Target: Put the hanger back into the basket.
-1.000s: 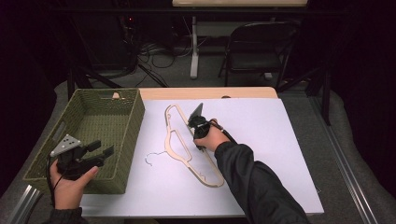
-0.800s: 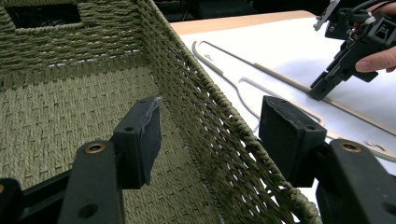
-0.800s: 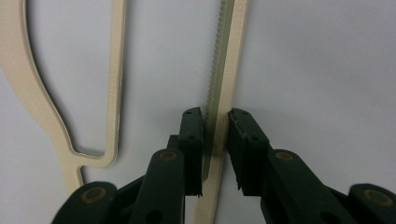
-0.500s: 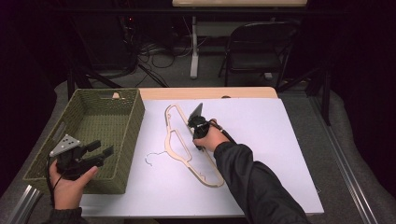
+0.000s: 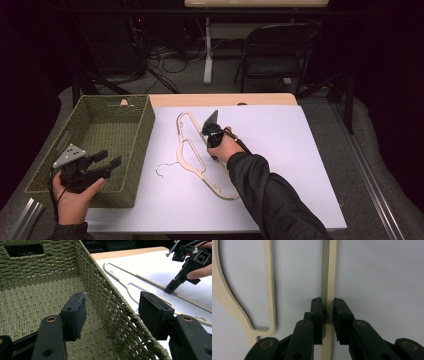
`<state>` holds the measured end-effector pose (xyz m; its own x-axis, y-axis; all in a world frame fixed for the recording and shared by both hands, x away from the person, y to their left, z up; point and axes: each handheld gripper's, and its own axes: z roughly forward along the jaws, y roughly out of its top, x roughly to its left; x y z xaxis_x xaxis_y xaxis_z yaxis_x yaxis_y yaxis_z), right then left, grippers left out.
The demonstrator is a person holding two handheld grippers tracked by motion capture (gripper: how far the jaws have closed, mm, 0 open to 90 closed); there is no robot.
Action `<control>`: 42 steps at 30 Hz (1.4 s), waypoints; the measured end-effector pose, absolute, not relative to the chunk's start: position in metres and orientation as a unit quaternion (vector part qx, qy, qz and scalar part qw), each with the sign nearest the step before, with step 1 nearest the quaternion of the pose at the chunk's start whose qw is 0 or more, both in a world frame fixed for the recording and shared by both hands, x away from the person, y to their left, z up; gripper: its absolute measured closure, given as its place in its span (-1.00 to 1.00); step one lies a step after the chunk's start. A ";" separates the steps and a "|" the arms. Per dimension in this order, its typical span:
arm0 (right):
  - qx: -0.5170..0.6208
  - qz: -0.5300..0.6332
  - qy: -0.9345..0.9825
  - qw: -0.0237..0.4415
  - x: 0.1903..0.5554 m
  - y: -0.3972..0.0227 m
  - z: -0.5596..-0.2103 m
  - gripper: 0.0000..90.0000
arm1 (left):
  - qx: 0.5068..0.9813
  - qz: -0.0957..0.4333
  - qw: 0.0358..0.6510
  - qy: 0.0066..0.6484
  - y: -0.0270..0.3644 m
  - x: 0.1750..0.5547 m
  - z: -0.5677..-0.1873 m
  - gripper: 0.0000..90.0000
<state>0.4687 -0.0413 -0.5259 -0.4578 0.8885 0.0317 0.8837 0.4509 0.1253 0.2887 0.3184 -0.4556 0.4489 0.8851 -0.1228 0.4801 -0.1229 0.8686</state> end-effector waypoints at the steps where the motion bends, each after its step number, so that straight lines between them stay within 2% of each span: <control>1: 0.524 0.062 0.849 0.017 0.469 -0.042 -0.526 0.76 | 0.716 0.221 0.460 0.476 0.318 0.288 -0.455 -0.13; 12: 0.541 0.061 0.839 0.001 0.472 -0.045 -0.525 0.77 | 0.718 0.222 0.459 0.474 0.317 0.288 -0.454 -0.13; 15: 0.548 0.073 0.833 -0.001 0.471 -0.046 -0.525 0.77 | 0.718 0.222 0.460 0.473 0.317 0.288 -0.454 -0.13; 16: 0.553 0.110 0.826 0.002 0.470 -0.047 -0.529 0.77 | 0.717 0.222 0.461 0.473 0.316 0.288 -0.454 -0.13; 20: 0.546 0.076 0.834 -0.007 0.472 -0.050 -0.522 0.77 | 0.719 0.221 0.461 0.471 0.315 0.288 -0.453 -0.13; 28: 0.547 0.108 0.830 -0.019 0.471 -0.062 -0.519 0.77 | 0.723 0.219 0.466 0.461 0.307 0.286 -0.451 -0.13; 35: 0.555 0.134 0.820 -0.037 0.465 -0.076 -0.509 0.77 | 0.736 0.210 0.472 0.437 0.288 0.284 -0.448 -0.13; 42: 0.546 0.183 0.817 -0.037 0.456 -0.086 -0.496 0.77 | 0.766 0.177 0.471 0.400 0.248 0.286 -0.456 -0.13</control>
